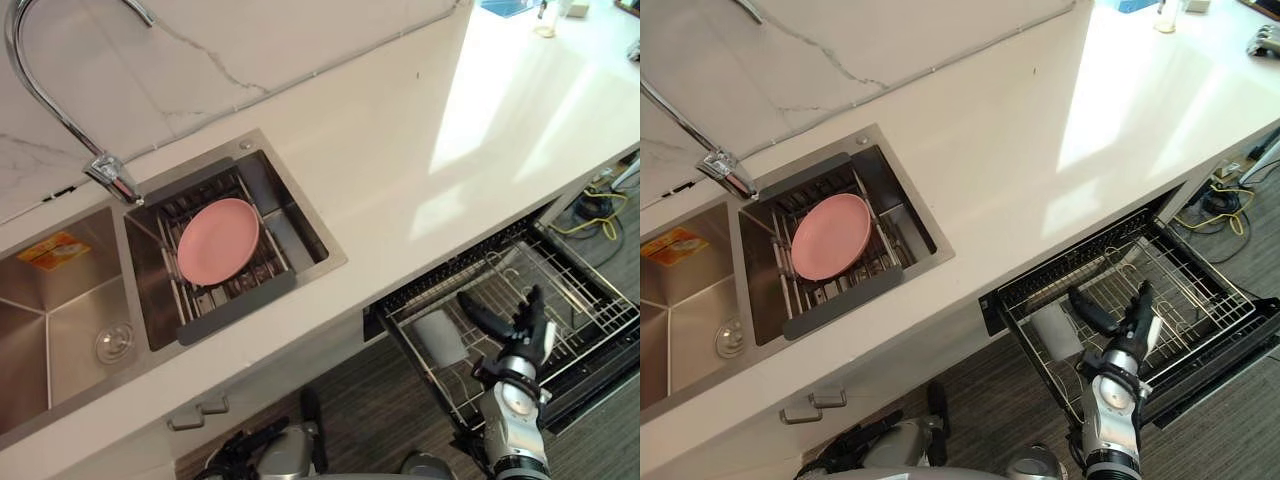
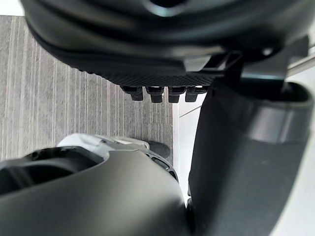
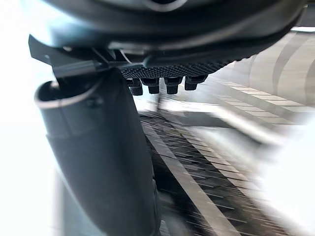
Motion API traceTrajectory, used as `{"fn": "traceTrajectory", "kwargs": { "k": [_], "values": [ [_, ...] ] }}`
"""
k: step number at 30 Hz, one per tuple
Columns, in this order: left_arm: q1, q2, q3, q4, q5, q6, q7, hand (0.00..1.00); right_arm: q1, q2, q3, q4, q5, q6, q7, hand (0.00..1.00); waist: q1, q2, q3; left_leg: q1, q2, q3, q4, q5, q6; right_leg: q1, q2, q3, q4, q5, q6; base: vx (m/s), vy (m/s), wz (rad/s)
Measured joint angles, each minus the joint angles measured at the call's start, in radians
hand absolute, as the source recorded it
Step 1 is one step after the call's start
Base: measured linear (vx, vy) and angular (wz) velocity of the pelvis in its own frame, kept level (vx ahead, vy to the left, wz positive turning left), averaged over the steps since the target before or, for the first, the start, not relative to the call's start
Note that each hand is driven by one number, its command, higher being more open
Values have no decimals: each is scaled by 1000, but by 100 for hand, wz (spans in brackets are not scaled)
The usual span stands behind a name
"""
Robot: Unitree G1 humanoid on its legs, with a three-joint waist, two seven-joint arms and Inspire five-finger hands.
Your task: Walk over to the sink, pick up the cup, carry it to the dishwasher, place the cup inside the dishwasher, then close the dishwasher door
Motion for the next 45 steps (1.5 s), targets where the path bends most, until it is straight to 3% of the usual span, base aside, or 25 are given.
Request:
{"fn": "traceTrajectory", "kwargs": {
  "k": [5,10,13,17,19,23,26,28,29,30,31,32,33,35,37,41,42,45],
  "values": [
    [28,-21,79,2,7,27,12,100,64,66,-74,-237,108,-55,108,100,-27,-15,-41,2,19,31,44,-40,23,25,17,7,-27,9,-5,-11,-22,-11],
    [29,-19,94,11,45,32,14,100,70,61,-114,-418,261,-57,365,100,-51,-8,-69,-32,24,90,115,-61,56,11,2,9,-12,7,-3,-32,17,0],
    [31,-21,94,16,43,31,16,100,29,29,-110,-473,383,-17,499,100,-53,-5,-81,-34,17,90,89,-57,60,-5,-2,8,-7,8,-1,-55,30,3],
    [36,-16,67,34,42,36,21,100,19,28,-49,-505,483,42,633,100,-57,-9,-105,5,-32,101,-44,-20,79,4,-27,-17,-13,26,21,10,51,14],
    [36,-4,52,44,35,41,24,100,19,41,1,-509,490,66,655,100,-66,-17,-105,15,-55,90,-71,-4,86,20,-38,-48,-22,35,36,59,91,38],
    [35,10,23,44,-5,41,29,100,8,48,116,-504,485,125,687,100,-44,-29,-104,10,-98,53,-71,-6,114,34,-70,-94,-11,57,56,42,97,33],
    [35,16,-4,46,-16,38,44,100,-24,44,177,-462,482,140,691,100,-24,-28,-107,10,-110,16,-71,-24,129,20,-97,-109,71,70,42,-10,118,41],
    [35,22,-26,44,-23,33,51,100,-55,33,202,-411,472,155,690,100,-17,-20,-114,4,-115,-29,-72,-32,124,-3,-116,-114,167,86,-3,15,116,65],
    [35,31,-39,45,-34,29,60,100,-60,29,221,-381,455,157,687,100,-19,-32,-118,0,-123,-38,-72,-66,80,-16,-132,-115,203,113,-47,61,108,79],
    [34,51,-40,47,-42,29,61,100,-58,37,233,-358,449,159,683,100,-15,-77,-122,-9,-143,-35,-26,-89,86,-31,-176,-99,228,120,-60,179,78,73],
    [38,57,-41,48,-40,26,77,100,-50,20,241,-354,446,170,678,100,3,-68,-134,-19,-144,-75,61,-142,145,-51,-187,-53,325,105,-80,203,52,55],
    [38,56,-42,54,-28,25,88,100,-44,19,247,-346,446,170,674,100,3,-83,-133,-11,-157,-95,49,-135,165,-66,-198,-8,371,111,-90,233,56,88],
    [38,61,-45,55,-2,24,98,100,-40,15,251,-341,446,171,659,100,-12,-83,-137,3,-168,-153,21,-120,170,-113,-178,105,449,87,-110,142,63,110],
    [37,68,-41,74,24,23,113,100,-26,14,249,-342,447,169,631,100,-24,-91,-140,13,-164,-236,-2,-112,168,-158,-74,223,455,-25,-76,130,28,126],
    [34,73,-40,83,28,21,116,100,-8,14,249,-343,450,169,614,100,-21,-104,-145,40,-180,-297,-8,-106,171,-182,-10,285,418,-78,-58,127,-29,102],
    [38,87,-41,91,129,22,132,100,29,10,226,-345,505,169,613,100,-23,-138,-165,87,-229,-360,-31,-99,161,-216,8,353,300,-71,-52,127,-81,72],
    [56,74,-41,119,202,14,154,100,32,21,158,-319,535,148,627,100,-53,-114,-147,163,-194,-283,-69,-160,139,-82,55,346,44,17,-43,69,-47,14],
    [56,74,-41,118,202,14,155,100,32,21,158,-319,535,148,627,100,-52,-114,-147,165,-194,-287,-69,-161,138,-82,55,344,51,17,-43,0,0,4]
  ]
}}
